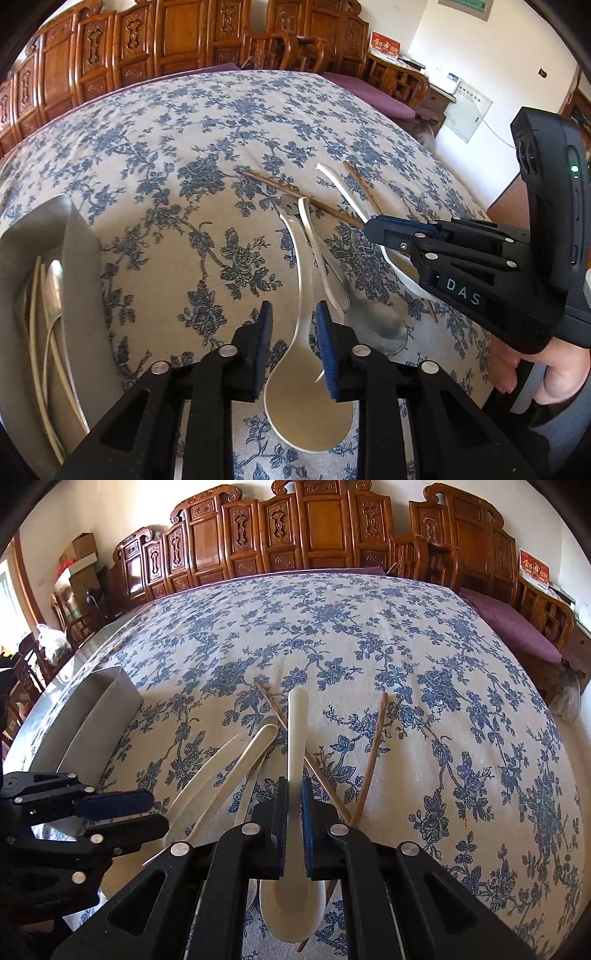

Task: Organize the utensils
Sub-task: 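Grasp the steel spoon with the left gripper and lift it, then drop the steel spoon into the tray with the left gripper while the right carries the white spoon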

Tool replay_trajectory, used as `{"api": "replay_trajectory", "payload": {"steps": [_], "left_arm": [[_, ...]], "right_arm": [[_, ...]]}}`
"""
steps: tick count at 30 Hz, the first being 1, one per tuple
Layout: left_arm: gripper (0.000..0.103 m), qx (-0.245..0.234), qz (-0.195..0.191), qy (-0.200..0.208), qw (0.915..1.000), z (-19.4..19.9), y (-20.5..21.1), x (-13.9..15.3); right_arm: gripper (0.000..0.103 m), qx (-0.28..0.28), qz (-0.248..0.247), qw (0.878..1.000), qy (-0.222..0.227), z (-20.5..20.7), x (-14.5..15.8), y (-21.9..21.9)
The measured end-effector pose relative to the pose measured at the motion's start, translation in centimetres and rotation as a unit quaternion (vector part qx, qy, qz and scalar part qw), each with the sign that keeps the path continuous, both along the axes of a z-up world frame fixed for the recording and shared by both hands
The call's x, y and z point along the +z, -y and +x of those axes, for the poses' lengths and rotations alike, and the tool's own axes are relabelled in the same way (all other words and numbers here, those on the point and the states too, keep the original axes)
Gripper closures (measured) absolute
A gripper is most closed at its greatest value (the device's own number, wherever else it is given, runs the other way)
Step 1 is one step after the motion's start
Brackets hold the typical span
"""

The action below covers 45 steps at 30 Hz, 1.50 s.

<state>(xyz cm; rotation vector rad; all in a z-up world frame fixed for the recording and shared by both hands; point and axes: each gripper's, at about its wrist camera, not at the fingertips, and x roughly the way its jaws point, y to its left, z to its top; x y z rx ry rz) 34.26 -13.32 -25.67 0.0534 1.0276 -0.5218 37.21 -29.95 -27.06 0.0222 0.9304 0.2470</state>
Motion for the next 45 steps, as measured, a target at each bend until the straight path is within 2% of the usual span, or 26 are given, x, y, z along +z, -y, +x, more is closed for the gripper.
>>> {"api": "replay_trajectory", "payload": {"steps": [5,7,10,17,26,36,45], "left_arm": [[0.086,-0.003,0.004,-0.014,0.9999,0.4,0.4,-0.9],[0.093,-0.003,0.010,-0.016,0.9998,0.5,0.5,-1.2],[0.096,-0.004,0.011,-0.016,0.9998,0.4,0.5,-1.3],[0.100,-0.010,-0.003,0.014,0.9998,-0.8,-0.3,0.5],[0.100,0.015,-0.017,0.036,0.9991,-1.5,-3.5,3.2],[0.100,0.049,-0.024,0.060,0.9967,-1.9,-7.9,5.7],[0.100,0.086,-0.023,0.068,0.9936,-1.3,-12.8,6.5]], "right_arm": [[0.095,0.001,-0.002,1.000,0.000,0.0,-0.1,0.0],[0.095,0.002,-0.002,1.000,-0.001,0.1,0.0,0.0],[0.095,0.002,-0.002,1.000,-0.001,0.1,-0.1,0.0],[0.095,0.001,-0.002,1.000,-0.001,0.0,-0.1,-0.1],[0.095,0.008,-0.005,1.000,0.004,-0.2,0.2,-0.9],[0.095,0.026,0.005,0.999,0.026,-1.4,1.7,-2.7],[0.095,0.047,0.016,0.998,0.046,-2.4,3.1,-4.7]]}}
